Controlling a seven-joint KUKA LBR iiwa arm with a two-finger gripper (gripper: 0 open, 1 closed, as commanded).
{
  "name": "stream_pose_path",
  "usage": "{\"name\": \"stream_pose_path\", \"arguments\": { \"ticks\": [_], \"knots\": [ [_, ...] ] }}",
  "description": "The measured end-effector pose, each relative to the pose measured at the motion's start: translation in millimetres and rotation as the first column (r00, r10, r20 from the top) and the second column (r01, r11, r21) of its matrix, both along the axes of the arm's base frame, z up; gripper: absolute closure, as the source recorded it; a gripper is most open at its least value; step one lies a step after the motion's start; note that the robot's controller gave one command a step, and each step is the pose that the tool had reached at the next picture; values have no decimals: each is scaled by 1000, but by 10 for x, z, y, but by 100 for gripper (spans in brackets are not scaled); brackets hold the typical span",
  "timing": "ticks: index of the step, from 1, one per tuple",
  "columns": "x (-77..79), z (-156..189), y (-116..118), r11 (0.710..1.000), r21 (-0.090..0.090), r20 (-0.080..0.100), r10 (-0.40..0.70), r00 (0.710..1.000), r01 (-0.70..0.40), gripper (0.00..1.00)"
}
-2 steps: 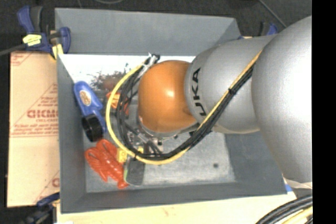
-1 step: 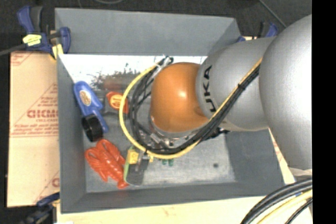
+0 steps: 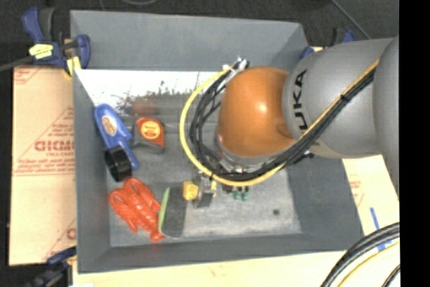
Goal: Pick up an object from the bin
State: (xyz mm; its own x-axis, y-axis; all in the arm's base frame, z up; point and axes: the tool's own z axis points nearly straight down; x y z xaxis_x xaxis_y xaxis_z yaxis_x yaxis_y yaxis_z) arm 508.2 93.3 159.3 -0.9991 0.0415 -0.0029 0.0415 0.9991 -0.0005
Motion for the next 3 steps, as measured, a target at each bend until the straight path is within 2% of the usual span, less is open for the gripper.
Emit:
{"name": "stream_pose_path", "arguments": {
  "ticks": [1, 2, 3],
  "knots": [
    [84, -322, 16, 1000, 1, 11, 13, 1000, -13, 0],
    [339, -668, -49, 1000, 2, 2, 21, 1000, -21, 100],
    [339, -668, -49, 1000, 2, 2, 21, 1000, -21, 100]
  ]
}}
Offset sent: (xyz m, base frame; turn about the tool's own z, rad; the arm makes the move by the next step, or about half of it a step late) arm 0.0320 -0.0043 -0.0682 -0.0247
